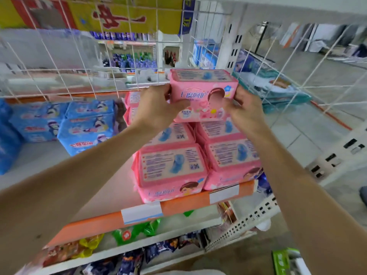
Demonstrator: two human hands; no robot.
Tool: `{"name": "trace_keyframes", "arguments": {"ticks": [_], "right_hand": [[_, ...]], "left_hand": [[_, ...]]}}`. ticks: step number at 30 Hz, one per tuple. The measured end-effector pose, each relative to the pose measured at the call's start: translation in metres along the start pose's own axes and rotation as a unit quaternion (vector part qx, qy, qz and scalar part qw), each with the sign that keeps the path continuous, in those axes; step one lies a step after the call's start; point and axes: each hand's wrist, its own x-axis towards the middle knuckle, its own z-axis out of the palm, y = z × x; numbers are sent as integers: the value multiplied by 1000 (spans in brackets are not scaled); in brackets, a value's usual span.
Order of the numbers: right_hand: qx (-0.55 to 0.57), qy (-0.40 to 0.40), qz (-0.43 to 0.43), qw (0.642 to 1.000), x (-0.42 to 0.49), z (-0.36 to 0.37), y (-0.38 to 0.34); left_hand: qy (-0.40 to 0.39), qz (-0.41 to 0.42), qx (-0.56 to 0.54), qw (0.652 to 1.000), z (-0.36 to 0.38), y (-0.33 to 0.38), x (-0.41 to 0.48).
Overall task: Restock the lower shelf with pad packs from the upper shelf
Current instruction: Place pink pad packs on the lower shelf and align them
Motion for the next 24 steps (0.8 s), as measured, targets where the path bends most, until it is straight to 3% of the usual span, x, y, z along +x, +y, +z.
{"name": "trace_keyframes", "arguments": {"ticks": [6,17,24], "right_hand": [[-94,7,-21,995,30,1,18],[-87,-22,-5,996,69,13,29],[-166,50,-16,985,84,29,35]], "left_hand": [[0,-11,25,1000,22,-4,29],[6,-8,43,999,37,-13,60],[5,4,70,998,39,-19,69]]}}
